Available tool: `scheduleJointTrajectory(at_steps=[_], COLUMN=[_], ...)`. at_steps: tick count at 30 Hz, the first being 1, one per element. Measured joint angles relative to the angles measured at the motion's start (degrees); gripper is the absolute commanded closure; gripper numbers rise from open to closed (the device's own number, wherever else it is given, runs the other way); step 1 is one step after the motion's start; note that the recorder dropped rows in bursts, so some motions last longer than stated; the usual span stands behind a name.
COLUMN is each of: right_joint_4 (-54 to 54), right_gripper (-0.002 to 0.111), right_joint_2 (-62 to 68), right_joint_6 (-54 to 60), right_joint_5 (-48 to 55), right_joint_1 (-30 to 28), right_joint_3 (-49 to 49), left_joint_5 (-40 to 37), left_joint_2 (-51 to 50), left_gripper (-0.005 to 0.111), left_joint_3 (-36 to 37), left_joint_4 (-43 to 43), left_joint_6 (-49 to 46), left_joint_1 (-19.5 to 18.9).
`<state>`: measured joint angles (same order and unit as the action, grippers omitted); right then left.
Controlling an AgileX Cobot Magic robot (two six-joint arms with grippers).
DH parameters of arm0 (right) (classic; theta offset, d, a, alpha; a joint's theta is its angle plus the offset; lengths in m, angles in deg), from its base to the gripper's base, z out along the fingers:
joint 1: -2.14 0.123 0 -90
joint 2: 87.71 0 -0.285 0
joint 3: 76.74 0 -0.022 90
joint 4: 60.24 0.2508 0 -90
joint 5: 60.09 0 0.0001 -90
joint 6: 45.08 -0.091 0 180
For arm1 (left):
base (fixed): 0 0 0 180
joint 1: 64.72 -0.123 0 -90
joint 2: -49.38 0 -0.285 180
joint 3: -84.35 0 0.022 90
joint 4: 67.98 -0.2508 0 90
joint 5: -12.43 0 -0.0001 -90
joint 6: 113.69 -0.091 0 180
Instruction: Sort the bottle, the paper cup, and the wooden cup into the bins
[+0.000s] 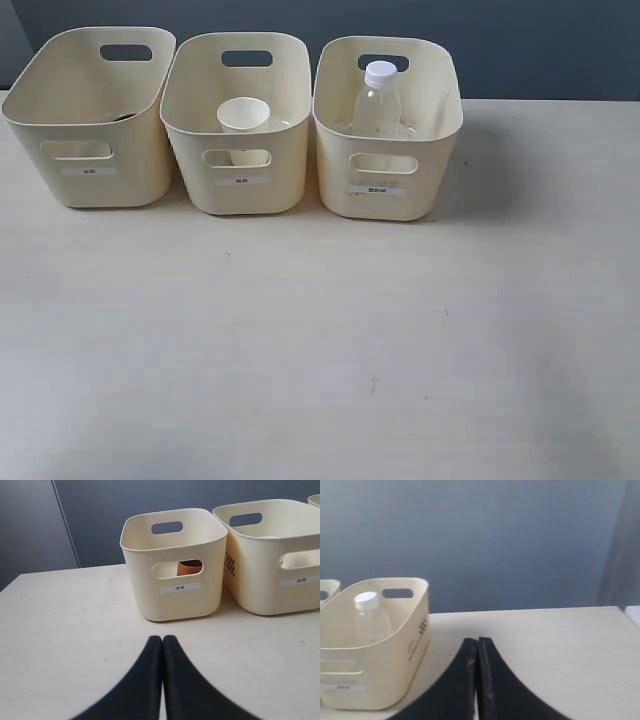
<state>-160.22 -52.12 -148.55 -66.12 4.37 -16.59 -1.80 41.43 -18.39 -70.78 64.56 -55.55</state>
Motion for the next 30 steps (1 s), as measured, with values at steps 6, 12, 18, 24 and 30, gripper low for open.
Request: scheduleJointTrajectory(at_steps=[6, 12, 18, 24, 30], right_joint_4=[0.00, 0.11, 0.60, 60.99, 81.30], right_gripper=[0.109, 0.109, 0.109, 0.109, 0.109], right_joint_2=[-17.22, -22.74, -23.02, -23.02, -23.02], right_joint_6=[2.70, 3.08, 4.35, 65.79, 87.02], right_joint_5=[-0.91, -2.45, -3.55, -5.58, -0.07], right_joint_1=[-10.02, -11.05, -11.14, -10.48, -9.05], right_joint_3=[8.81, 11.31, 11.95, 15.85, 16.86], left_joint_5=[0.00, 0.00, 0.00, 0.00, 0.00], left_joint_2=[0.00, 0.00, 0.00, 0.00, 0.00], left_gripper=[0.107, 0.107, 0.107, 0.107, 0.107], left_joint_3=[0.00, 0.00, 0.00, 0.00, 0.00], left_joint_4=[0.00, 0.00, 0.00, 0.00, 0.00], left_joint_6=[0.00, 0.00, 0.00, 0.00, 0.00], left_joint_1=[0.00, 0.00, 0.00, 0.00, 0.00])
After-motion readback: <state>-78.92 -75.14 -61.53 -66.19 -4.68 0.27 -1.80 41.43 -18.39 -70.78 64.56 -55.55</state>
